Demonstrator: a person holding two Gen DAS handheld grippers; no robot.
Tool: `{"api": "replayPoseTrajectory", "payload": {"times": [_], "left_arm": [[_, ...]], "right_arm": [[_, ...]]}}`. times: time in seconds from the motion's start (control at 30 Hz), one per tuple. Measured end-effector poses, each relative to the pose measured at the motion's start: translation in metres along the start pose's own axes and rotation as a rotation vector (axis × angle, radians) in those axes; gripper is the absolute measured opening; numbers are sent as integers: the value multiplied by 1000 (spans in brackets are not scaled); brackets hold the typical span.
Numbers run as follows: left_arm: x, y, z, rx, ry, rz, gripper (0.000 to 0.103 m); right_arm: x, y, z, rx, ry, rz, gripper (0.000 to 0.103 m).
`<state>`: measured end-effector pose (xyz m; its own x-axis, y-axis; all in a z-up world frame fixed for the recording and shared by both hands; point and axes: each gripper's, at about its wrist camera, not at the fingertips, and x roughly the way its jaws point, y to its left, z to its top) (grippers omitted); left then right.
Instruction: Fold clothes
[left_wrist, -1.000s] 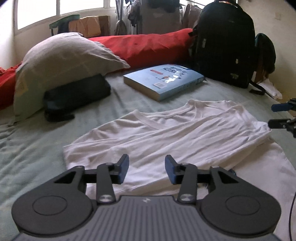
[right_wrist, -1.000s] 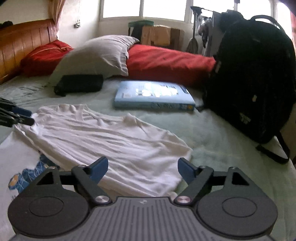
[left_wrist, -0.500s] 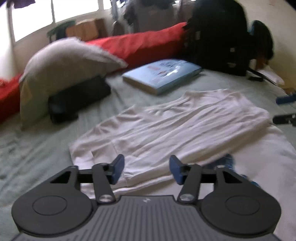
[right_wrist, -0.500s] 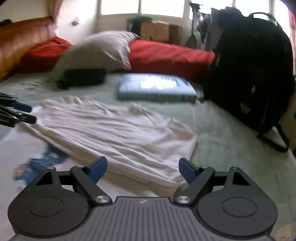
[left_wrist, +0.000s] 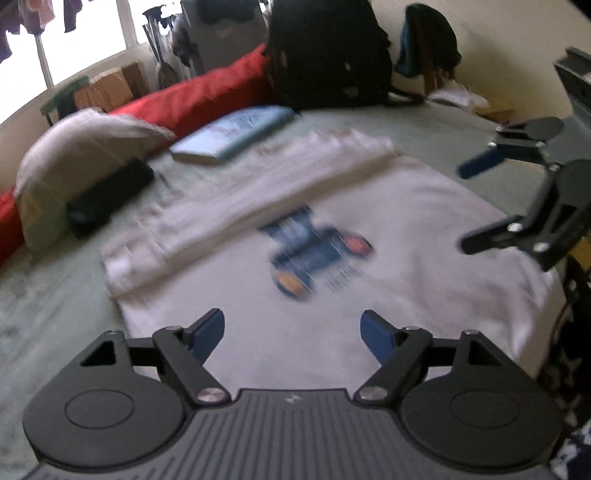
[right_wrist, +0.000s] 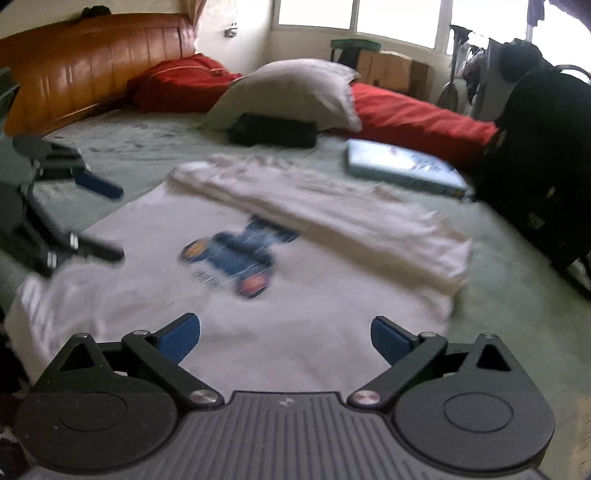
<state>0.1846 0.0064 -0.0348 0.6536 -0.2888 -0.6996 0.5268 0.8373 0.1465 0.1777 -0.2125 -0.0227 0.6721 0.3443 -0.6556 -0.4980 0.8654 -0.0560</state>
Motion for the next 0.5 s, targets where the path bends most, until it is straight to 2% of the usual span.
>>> {"api": "replayPoseTrajectory", "payload": {"times": [0.2,0.27,0.37,0.5], "left_arm": [[8,-8,-36,-83,36,38,83],[5,-4,-50,-150,37,26,87],[-9,1,-71,-233,20,22,90],[-28,-5,-90,-252,14,39,92]], "right_arm": [[15,29,-28,0,27,9,101],[22,30,-40,14,53,-8,103],[15,24,-59,70,5,-8,103],[1,24,-82,83,-39,-20,103]]}}
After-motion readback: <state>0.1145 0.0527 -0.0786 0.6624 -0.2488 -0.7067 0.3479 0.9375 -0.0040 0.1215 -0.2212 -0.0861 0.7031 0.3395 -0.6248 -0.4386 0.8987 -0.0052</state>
